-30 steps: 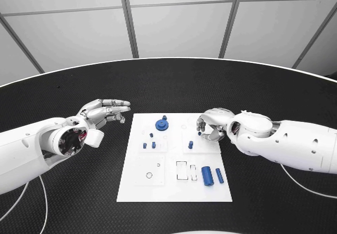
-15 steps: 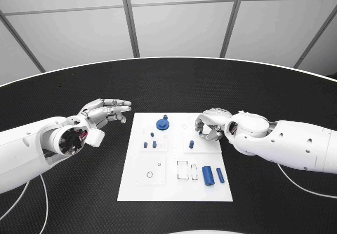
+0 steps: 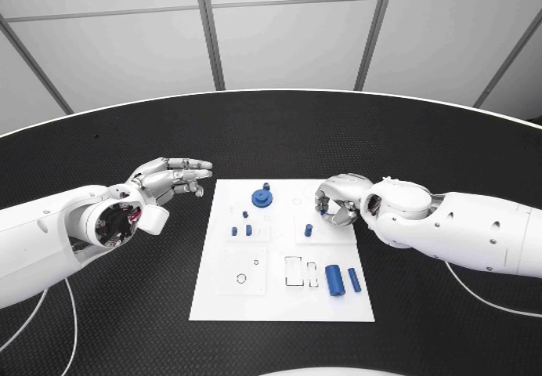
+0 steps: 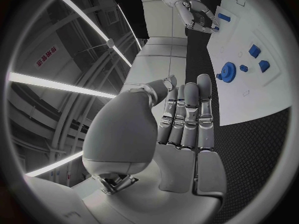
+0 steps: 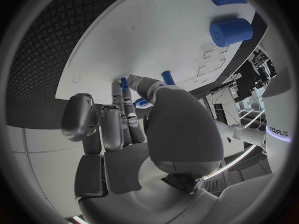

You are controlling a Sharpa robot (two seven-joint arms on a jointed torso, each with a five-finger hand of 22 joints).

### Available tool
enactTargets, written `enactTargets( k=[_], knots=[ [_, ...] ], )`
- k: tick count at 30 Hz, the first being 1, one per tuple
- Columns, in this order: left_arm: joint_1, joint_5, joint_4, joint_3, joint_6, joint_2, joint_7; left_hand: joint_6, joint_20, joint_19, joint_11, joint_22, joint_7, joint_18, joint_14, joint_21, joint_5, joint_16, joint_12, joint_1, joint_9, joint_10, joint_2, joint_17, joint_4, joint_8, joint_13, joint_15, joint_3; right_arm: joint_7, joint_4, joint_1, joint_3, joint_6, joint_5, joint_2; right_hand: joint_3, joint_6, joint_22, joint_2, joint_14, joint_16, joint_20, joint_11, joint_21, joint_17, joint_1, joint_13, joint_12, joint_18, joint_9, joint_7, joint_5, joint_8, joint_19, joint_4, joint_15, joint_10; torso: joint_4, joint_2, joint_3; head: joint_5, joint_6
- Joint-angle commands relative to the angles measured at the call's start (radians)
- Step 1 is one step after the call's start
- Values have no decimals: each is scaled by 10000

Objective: Assemble the parts on the task board

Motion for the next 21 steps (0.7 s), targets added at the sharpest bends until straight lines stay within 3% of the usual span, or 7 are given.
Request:
enactTargets(
  k=[1,14,21],
  knots=[
    [0,0,4,0,6,-3,-23,-13,23,-52,-29,-10,53,153,-68,-41,-28,-56,-48,-50,4,-63,21,-8,3,-52,-8,-13,-65,-21,-5,-1,0,11,-1,5,-13,109,46,115,603,67,-33,-17,102,395,77,-27,-61,-194,25,-17,49,75,100,-96,-79,123,3,-5,-2,-10,-22],
    [1,-1,7,0,8,5,-83,-32,26,-51,-23,-15,61,153,-67,-47,-28,-58,-54,-52,1,-75,22,-10,4,-64,-9,-8,-76,-165,1,-104,0,-90,-51,89,-40,522,260,449,625,145,-141,-173,320,481,312,-66,-84,-230,158,-155,79,246,146,-415,-205,613,-4,-13,-6,-7,-53],
    [1,-1,-4,0,11,4,-162,-110,40,-50,2,-34,94,151,-69,-70,-29,-68,-68,-63,-10,-114,26,-15,15,-110,-10,10,-114,-232,102,-144,1,-590,-263,44,25,572,301,605,625,131,-174,-194,360,449,390,-66,-124,-236,195,-163,-3,260,161,-520,-231,722,-12,-22,-12,-12,-53]
  ],
)
